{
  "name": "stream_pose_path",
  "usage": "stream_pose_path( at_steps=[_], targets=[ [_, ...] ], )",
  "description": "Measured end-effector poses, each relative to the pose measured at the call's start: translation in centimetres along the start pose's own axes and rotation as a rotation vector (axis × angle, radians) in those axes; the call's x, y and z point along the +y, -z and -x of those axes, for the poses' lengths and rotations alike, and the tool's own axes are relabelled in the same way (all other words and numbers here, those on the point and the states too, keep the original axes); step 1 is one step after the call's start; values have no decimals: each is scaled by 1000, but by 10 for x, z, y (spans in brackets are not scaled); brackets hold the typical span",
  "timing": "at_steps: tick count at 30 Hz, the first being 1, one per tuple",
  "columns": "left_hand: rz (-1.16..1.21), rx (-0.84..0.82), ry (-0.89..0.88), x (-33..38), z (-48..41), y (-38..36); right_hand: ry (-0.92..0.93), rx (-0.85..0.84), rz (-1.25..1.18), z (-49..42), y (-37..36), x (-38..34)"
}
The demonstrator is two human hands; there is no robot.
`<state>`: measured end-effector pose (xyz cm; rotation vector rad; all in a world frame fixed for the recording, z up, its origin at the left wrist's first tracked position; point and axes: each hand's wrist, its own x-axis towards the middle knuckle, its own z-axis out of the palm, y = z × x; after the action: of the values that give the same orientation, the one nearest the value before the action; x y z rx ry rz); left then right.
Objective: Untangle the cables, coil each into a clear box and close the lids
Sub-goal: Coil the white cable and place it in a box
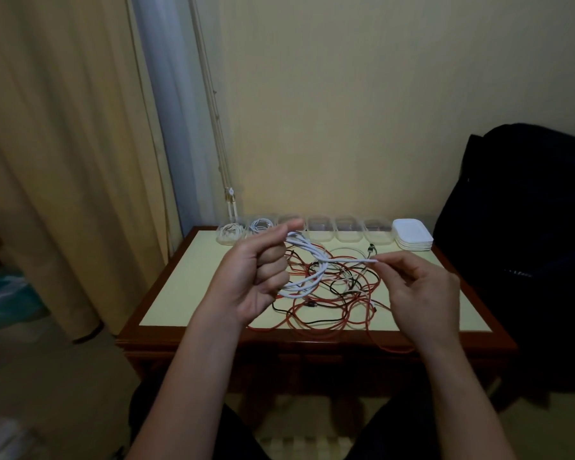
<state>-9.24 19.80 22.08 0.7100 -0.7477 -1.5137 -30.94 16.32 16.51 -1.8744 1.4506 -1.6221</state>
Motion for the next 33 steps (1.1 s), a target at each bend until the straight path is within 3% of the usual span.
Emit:
stream_pose_path(
  at_steps=[12, 18, 25, 33],
  targets=[
    [121, 2, 63, -1, -3, -10, 163, 121, 421, -9, -12, 12],
    [170, -13, 95, -7, -3, -9, 237, 139, 474, -1, -16, 15],
    [263, -31, 120, -13, -5, -9, 227, 149, 234, 2, -21, 10],
    [358, -38, 156, -19, -12, -7, -400, -39, -593, 8, -29, -21]
  ],
)
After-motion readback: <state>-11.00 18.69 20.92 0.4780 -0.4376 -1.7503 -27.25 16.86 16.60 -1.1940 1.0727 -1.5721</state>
